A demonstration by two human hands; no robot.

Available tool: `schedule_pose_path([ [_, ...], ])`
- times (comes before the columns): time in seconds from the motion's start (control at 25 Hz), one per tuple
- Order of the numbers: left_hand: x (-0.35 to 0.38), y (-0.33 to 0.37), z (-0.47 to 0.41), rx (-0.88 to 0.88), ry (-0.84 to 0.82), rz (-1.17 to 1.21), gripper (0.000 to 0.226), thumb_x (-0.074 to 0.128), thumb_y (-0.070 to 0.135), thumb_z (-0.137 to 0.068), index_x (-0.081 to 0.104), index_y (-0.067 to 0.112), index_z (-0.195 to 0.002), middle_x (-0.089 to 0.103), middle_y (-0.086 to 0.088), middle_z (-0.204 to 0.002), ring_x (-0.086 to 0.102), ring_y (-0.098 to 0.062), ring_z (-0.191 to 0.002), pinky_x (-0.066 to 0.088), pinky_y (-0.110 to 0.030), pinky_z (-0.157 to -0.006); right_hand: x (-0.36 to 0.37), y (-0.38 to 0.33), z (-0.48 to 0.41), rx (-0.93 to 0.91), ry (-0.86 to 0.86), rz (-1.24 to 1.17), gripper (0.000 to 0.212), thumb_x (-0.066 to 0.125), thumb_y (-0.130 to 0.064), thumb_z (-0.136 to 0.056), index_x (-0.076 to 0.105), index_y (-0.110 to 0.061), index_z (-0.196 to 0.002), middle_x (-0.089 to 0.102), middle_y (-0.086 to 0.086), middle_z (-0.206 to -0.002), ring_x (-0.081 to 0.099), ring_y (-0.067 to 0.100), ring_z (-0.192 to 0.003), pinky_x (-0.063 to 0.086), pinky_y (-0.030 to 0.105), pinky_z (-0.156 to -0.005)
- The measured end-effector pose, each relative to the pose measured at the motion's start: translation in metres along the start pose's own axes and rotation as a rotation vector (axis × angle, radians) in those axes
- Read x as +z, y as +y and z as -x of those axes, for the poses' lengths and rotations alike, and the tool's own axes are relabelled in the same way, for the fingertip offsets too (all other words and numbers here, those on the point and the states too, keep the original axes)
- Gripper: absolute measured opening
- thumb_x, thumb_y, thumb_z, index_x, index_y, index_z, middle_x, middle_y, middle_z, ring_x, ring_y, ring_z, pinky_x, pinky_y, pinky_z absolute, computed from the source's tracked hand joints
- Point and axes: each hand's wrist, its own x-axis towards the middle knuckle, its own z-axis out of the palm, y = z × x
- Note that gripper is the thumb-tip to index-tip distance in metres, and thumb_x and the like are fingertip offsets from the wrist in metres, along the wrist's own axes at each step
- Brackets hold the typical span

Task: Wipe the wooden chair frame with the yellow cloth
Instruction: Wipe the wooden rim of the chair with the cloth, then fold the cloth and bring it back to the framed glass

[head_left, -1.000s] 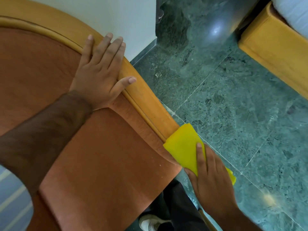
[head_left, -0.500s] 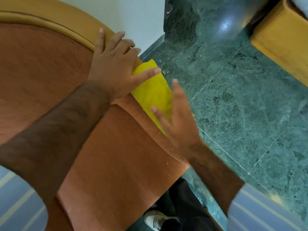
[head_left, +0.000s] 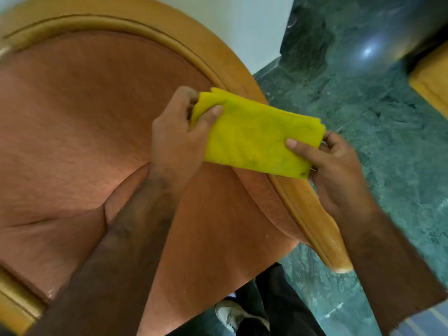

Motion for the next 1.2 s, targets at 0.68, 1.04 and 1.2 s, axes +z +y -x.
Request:
schedule_pose_path([
  [0.68, -0.207, -0.115, 0.302, -0.730, 0.824, 0.596, 0.022, 0.071, 0.013, -0.096, 0.069, 0.034, -0.102, 0.082, 0.007, -0.106, 0.076, -0.013, -0.103, 0.061, -0.027, -0.079, 0.266, 0.066, 0.131, 0.331, -0.775, 0.384, 0.022, 0.063, -0.008, -0.096, 0.074, -0.007, -0.115, 0.081, 0.012, -0.109, 0.074, 0.025, -0.098, 0.060, 0.041, -0.092],
  [1.04, -0.198, -0.100, 0.553, -0.994, 1.397, 0.615, 0.019, 0.069, 0.014, -0.096, 0.068, 0.025, -0.111, 0.080, -0.001, -0.109, 0.075, -0.027, -0.103, 0.061, -0.049, -0.083, 0.307, 0.194, 0.304, 0.393, -1.317, 0.810, 0.015, 0.068, -0.007, -0.092, 0.074, -0.020, -0.088, 0.080, 0.004, -0.087, 0.076, 0.014, -0.077, 0.062, 0.027, -0.062],
  [1.2, -0.147, -0.078, 0.664, -1.118, 1.620, 0.556, 0.025, 0.068, 0.008, -0.097, 0.067, 0.016, -0.121, 0.076, -0.007, -0.113, 0.069, -0.022, -0.104, 0.054, -0.040, -0.090, 0.272, 0.257, 0.382, 0.411, -1.523, 1.038, 0.010, 0.070, -0.001, -0.089, 0.074, -0.010, -0.093, 0.080, 0.012, -0.089, 0.076, 0.018, -0.077, 0.063, 0.030, -0.067],
])
